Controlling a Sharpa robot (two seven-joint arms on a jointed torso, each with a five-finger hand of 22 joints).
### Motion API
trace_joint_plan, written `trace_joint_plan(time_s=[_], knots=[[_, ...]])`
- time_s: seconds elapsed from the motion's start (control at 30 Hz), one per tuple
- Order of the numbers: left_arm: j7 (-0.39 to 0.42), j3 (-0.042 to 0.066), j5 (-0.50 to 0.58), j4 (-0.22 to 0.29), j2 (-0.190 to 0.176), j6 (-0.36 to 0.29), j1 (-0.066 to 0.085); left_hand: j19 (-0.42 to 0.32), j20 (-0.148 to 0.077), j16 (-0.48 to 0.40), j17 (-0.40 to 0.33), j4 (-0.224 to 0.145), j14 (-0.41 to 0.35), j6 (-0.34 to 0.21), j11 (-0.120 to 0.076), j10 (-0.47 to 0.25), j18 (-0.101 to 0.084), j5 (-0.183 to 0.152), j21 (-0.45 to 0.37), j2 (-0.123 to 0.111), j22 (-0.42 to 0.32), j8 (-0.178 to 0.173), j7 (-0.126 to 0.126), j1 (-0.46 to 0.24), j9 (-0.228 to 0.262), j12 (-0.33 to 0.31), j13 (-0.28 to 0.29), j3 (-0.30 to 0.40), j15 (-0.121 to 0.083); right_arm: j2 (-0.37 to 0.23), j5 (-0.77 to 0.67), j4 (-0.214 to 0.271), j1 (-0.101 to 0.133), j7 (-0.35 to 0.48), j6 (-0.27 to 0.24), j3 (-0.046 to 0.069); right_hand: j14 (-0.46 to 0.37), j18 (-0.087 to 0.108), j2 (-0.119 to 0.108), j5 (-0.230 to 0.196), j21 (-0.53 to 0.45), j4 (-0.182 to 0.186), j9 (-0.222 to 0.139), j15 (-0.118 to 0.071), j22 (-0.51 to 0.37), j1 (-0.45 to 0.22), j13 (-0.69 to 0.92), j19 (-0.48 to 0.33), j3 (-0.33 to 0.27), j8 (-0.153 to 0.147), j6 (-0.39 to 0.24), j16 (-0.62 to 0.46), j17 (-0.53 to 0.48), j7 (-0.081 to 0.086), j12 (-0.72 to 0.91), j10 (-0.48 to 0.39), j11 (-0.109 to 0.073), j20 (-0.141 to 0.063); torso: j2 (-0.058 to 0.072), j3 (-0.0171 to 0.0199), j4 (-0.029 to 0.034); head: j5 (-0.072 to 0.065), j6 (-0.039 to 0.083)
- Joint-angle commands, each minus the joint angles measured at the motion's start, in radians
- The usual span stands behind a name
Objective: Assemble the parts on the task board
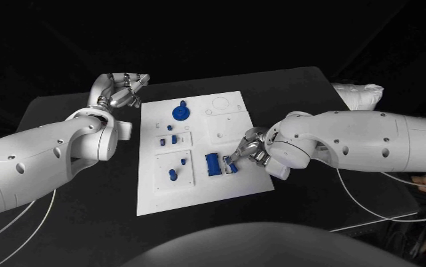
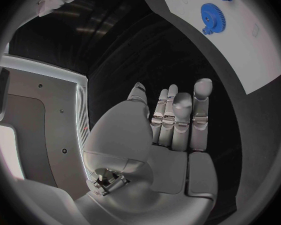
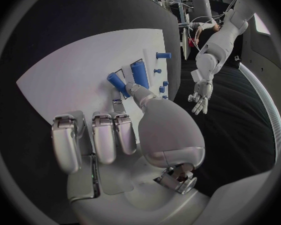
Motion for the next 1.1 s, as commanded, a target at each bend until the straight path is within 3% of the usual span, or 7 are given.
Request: trace_joint_plan(time_s=[0.03, 0.53, 1.1], knots=[[0.005, 0.001, -0.005, 0.003, 0.003, 0.011, 0.001, 0.005, 0.000, -0.005, -0.001, 0.000, 0.003, -0.003, -0.005, 0.001, 0.003, 0.006, -0.006, 0.007, 0.002, 0.004, -0.003, 0.002, 0.001, 0.004, 0.001, -0.005, -0.001, 0.003, 0.000, -0.002, -0.001, -0.002, 0.018, 0.000, 0.104, -0.007, 0.000, -0.009, 0.004, 0.003, -0.003, 0.002, 0.263, -0.007, 0.263, 0.105, -0.004, -0.008, -0.002, 0.004, 0.263, 0.004, -0.001, 0.107, 0.007, -0.001, 0.000, 0.0001, -0.0002, -0.001, 0.000], [0.005, 0.001, -0.005, 0.001, 0.005, 0.012, 0.001, 0.006, -0.001, -0.005, -0.003, 0.000, 0.002, -0.003, -0.004, 0.001, 0.003, 0.006, -0.008, 0.010, 0.003, 0.004, -0.003, 0.004, 0.002, 0.004, 0.002, -0.009, -0.001, 0.009, 0.003, -0.004, -0.001, 0.000, 0.011, 0.000, 0.104, -0.007, -0.002, -0.023, 0.004, 0.008, -0.007, 0.003, 0.263, -0.011, 0.263, 0.105, -0.010, -0.012, 0.001, 0.004, 0.263, 0.006, -0.001, 0.107, 0.009, 0.001, 0.000, 0.0006, -0.0003, -0.001, 0.000], [0.004, 0.001, -0.005, 0.001, 0.006, 0.013, 0.001, 0.006, -0.001, -0.005, -0.003, 0.000, 0.002, -0.003, -0.004, 0.001, 0.003, 0.006, -0.008, 0.010, 0.003, 0.004, -0.003, 0.004, 0.002, 0.004, 0.002, -0.009, -0.001, 0.013, 0.005, -0.005, -0.001, -0.008, 0.012, 0.000, 0.104, -0.007, -0.022, -0.046, 0.004, 0.023, -0.018, 0.008, 0.263, -0.033, 0.263, 0.105, -0.039, -0.022, 0.002, 0.004, 0.263, 0.009, -0.001, 0.107, 0.012, 0.005, -0.001, 0.0000, -0.0002, 0.000, 0.000]])
